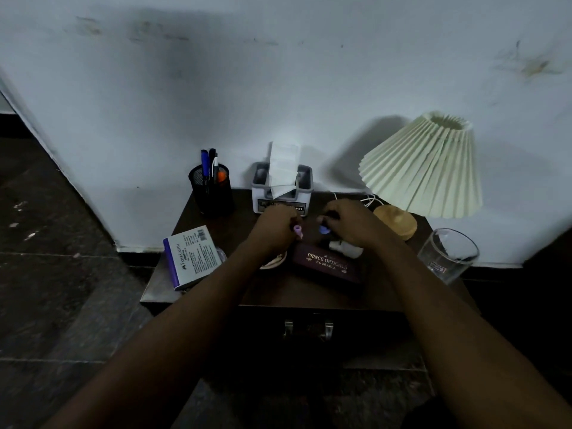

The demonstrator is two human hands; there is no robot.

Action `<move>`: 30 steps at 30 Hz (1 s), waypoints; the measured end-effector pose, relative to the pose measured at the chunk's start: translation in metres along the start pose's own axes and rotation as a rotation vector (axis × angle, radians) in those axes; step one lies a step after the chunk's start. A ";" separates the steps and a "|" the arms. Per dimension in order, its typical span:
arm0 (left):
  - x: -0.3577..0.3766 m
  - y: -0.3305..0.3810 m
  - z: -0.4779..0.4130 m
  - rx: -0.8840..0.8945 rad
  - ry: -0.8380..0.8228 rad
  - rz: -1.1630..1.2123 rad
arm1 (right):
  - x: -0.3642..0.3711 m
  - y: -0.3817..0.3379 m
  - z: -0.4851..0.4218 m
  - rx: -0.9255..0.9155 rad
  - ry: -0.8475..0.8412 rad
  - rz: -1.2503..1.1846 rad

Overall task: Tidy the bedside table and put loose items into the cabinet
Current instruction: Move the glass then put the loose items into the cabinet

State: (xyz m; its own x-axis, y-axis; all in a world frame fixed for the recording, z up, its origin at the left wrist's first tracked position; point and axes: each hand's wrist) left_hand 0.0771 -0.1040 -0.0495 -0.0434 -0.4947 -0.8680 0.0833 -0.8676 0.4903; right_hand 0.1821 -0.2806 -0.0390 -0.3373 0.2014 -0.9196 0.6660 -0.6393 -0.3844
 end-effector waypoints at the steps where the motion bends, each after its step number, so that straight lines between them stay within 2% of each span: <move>1: 0.000 0.000 0.000 0.006 0.013 0.000 | 0.002 -0.001 0.003 -0.012 0.021 -0.008; 5: 0.002 -0.007 -0.003 0.037 0.067 -0.002 | 0.008 -0.011 0.010 -0.059 -0.054 -0.020; 12: 0.002 -0.013 -0.007 0.089 0.042 -0.067 | 0.009 -0.015 0.009 -0.022 -0.130 0.025; 16: -0.003 -0.012 -0.005 0.101 -0.010 -0.085 | 0.012 -0.014 0.009 -0.039 -0.117 0.044; 20: -0.028 -0.014 0.006 0.037 0.062 0.121 | 0.004 -0.014 0.012 -0.040 -0.081 -0.011; 24: -0.082 -0.023 0.033 0.015 0.081 0.164 | -0.006 -0.023 0.026 -0.054 0.024 -0.024; 26: -0.106 -0.037 0.055 -0.058 -0.001 0.067 | -0.010 -0.033 0.040 -0.084 0.064 -0.001; 30: -0.121 -0.064 0.104 -0.410 -0.397 -0.230 | -0.034 -0.050 0.080 -0.141 0.194 0.068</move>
State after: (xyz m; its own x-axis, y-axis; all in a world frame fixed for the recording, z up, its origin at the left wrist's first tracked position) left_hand -0.0270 0.0063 0.0319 -0.4668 -0.3467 -0.8136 0.4001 -0.9032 0.1553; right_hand 0.1069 -0.3154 0.0182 -0.1633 0.3085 -0.9371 0.7739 -0.5490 -0.3157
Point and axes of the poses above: each hand's wrist, its own z-axis away from the middle knuckle, its own x-axis out of the palm, y = z × x, and after that the axes turned 10 degrees about -y, right-handed
